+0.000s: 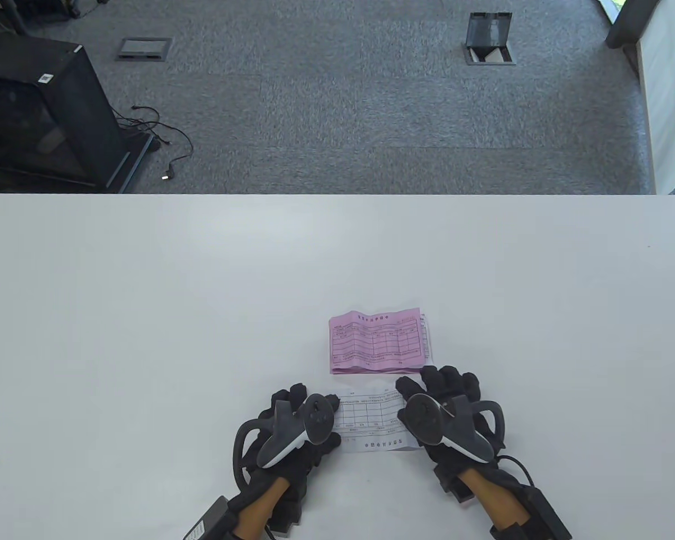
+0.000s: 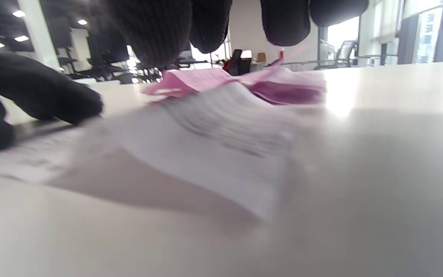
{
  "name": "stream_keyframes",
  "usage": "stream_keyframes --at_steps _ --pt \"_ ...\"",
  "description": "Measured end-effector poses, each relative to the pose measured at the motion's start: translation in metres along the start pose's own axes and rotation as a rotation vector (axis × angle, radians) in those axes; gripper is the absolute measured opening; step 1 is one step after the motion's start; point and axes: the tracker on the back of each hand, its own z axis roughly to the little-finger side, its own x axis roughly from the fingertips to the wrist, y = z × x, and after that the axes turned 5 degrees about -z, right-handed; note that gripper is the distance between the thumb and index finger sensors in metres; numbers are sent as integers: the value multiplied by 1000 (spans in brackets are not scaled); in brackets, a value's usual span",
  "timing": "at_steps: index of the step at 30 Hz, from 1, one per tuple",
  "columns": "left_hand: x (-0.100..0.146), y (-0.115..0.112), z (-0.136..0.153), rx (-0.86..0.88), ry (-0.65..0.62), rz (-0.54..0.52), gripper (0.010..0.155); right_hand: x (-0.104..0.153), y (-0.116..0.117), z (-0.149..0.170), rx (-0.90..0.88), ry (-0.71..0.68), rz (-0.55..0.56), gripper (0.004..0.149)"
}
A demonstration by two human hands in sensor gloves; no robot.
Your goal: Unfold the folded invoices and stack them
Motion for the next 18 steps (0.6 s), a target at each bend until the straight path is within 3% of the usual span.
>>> stream_keyframes --at_steps 3,8,18 --pt "0 0 0 1 0 0 69 -6 2 -26 9 -61 -25 57" --pt "0 0 0 1 0 0 69 -21 28 -56 110 -101 -179 60" --pt "0 1 0 -12 -1 -1 69 -18 31 -31 88 -47 -190 60"
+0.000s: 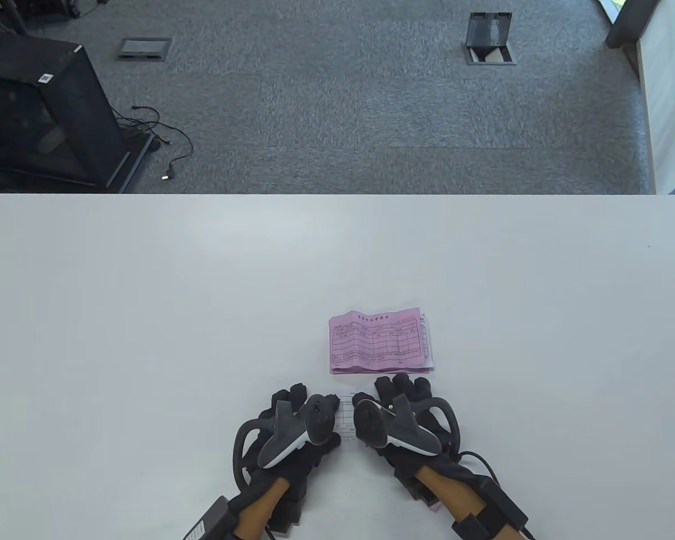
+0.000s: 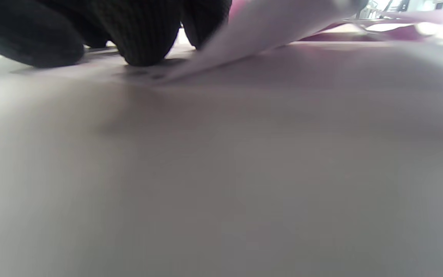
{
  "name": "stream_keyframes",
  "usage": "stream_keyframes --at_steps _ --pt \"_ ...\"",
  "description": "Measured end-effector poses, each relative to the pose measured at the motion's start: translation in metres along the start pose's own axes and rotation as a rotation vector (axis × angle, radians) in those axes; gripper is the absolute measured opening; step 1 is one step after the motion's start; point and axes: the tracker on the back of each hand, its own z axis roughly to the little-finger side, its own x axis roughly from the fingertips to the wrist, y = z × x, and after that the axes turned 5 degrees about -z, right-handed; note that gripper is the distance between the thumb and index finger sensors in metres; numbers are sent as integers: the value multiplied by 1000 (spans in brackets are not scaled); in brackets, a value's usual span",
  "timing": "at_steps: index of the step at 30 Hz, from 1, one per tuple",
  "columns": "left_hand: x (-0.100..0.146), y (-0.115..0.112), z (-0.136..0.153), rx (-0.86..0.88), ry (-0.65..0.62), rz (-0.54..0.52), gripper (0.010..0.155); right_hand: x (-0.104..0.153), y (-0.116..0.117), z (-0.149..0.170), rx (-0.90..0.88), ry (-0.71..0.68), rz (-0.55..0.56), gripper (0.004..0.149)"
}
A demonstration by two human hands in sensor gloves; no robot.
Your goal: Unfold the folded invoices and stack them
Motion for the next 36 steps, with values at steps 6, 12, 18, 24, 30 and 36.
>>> stream_keyframes --at_steps 6,12,18,24,30,36 --pt "0 0 0 -1 0 -1 69 13 3 42 -13 84 -11 60" --pt "0 0 0 0 2 -2 69 26 8 81 -69 153 -11 59" --pt "0 -1 0 3 3 -2 69 28 9 87 -110 171 -27 59" --pt "0 -1 0 0 4 5 70 28 12 95 -219 177 -61 62" --pt "0 -1 0 -2 3 5 70 29 12 106 -413 230 -30 74" --pt "-1 -1 0 -1 3 5 70 23 15 90 -291 258 -94 80"
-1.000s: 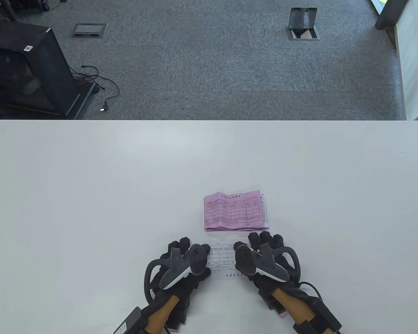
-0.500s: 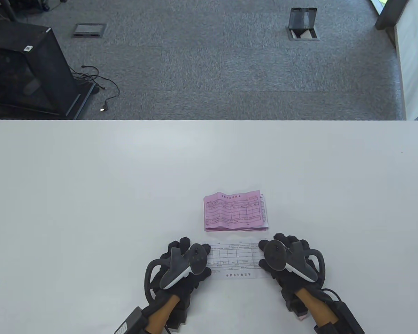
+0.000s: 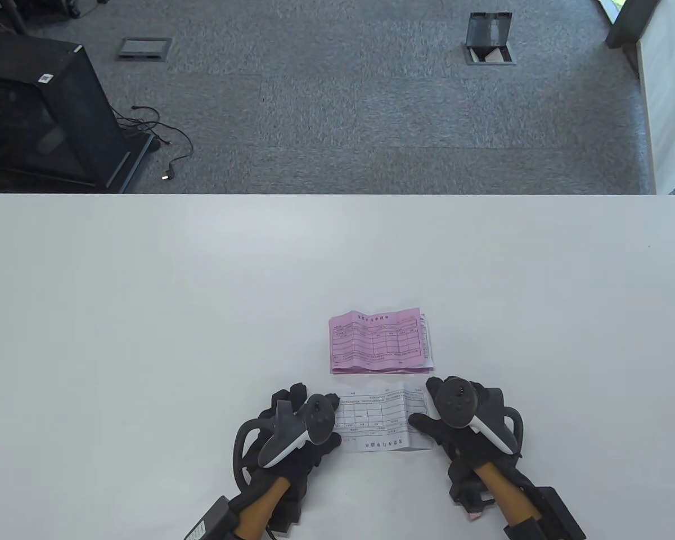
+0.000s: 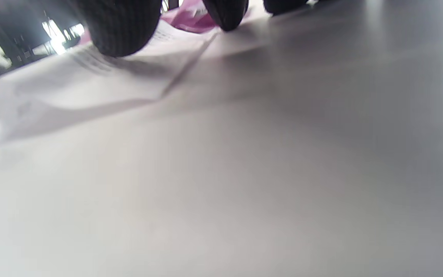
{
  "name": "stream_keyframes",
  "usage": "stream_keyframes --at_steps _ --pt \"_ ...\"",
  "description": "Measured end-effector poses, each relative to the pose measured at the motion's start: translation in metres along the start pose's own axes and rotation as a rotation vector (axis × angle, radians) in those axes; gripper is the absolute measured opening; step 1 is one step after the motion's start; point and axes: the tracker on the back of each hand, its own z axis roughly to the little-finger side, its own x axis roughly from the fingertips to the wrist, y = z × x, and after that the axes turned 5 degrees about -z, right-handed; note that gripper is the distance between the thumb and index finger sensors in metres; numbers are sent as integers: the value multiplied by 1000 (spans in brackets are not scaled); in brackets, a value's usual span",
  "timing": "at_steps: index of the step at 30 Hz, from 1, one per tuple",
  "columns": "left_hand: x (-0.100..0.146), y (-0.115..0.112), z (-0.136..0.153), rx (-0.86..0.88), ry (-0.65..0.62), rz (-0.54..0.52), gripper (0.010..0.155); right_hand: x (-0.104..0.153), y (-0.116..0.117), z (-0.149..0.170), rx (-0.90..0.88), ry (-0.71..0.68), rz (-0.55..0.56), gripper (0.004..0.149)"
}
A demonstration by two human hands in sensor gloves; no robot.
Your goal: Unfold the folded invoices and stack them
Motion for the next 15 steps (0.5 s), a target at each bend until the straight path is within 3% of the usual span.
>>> stream_keyframes --at_steps 3,15 --pt "0 0 0 0 -1 0 70 1 1 -4 43 6 9 75" --pt "-1 0 -3 -12 -10 -4 70 3 2 -1 -125 111 33 40"
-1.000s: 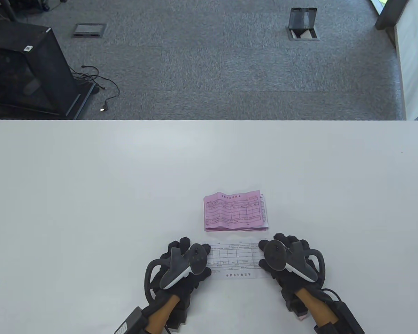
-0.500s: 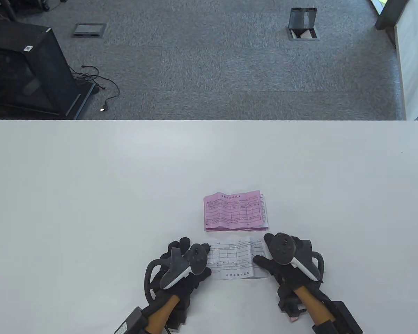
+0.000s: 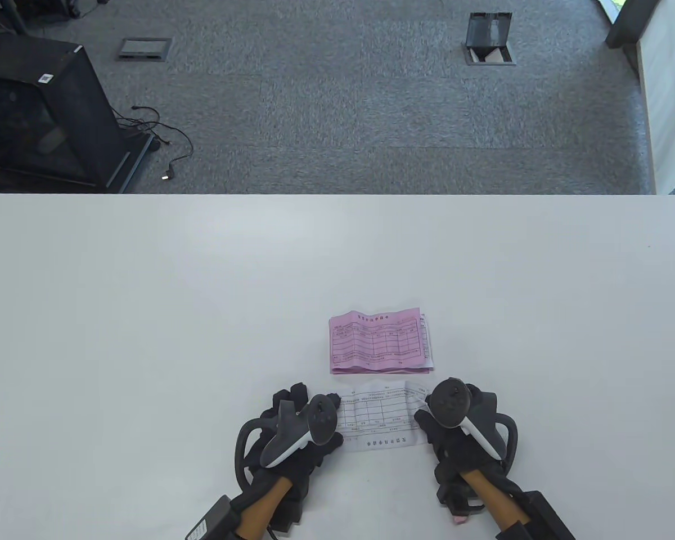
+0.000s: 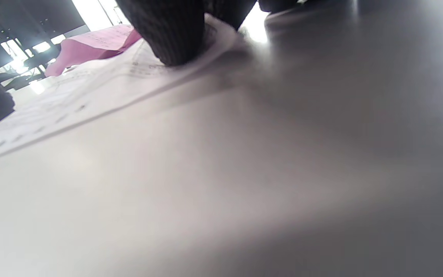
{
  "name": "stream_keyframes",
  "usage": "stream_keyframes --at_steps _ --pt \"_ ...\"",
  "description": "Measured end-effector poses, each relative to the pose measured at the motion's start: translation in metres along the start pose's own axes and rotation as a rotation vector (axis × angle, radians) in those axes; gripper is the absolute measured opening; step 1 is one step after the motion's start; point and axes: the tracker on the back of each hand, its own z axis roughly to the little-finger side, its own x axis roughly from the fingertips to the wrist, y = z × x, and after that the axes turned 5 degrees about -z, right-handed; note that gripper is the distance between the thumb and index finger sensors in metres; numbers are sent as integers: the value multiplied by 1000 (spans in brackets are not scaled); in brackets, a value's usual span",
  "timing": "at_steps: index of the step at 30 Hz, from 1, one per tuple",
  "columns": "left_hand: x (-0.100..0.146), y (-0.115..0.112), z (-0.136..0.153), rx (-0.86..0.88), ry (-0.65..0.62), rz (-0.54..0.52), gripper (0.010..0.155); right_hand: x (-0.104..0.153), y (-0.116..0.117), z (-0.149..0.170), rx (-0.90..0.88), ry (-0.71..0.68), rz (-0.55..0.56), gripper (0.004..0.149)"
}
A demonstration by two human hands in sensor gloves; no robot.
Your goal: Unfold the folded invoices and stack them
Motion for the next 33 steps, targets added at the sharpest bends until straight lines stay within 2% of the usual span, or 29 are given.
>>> stream_keyframes --at_steps 5,8,10,11,12,14,16,21,24,27,30,33 --pt "0 0 0 1 -1 1 70 0 2 4 -120 25 -4 34" --pt "0 0 0 6 3 -1 71 3 -4 8 -208 26 71 35" --pt "0 0 1 25 9 -1 73 7 -11 10 -365 -31 143 35" --pt "0 1 3 47 8 -8 74 10 -15 10 -505 -56 151 35" --pt "0 2 4 66 9 -13 76 11 -18 9 -578 -84 110 35" --pt "0 7 10 167 18 -16 82 16 -27 3 -709 -198 38 35" --pt "1 12 19 311 13 -29 88 22 -36 -5 -775 -294 25 35" --pt "5 23 45 695 -25 0 99 41 -55 -24 -847 -568 -28 34" --pt "4 23 55 891 -88 48 106 55 -66 -34 -854 -704 -7 34" --pt "0 16 58 1105 -195 134 109 65 -75 -37 -898 -780 43 33" --pt "-2 10 57 1259 -279 145 104 64 -77 -32 -963 -757 100 33" --pt "-1 13 56 1299 -294 6 72 57 -72 -23 -1010 -690 136 32"
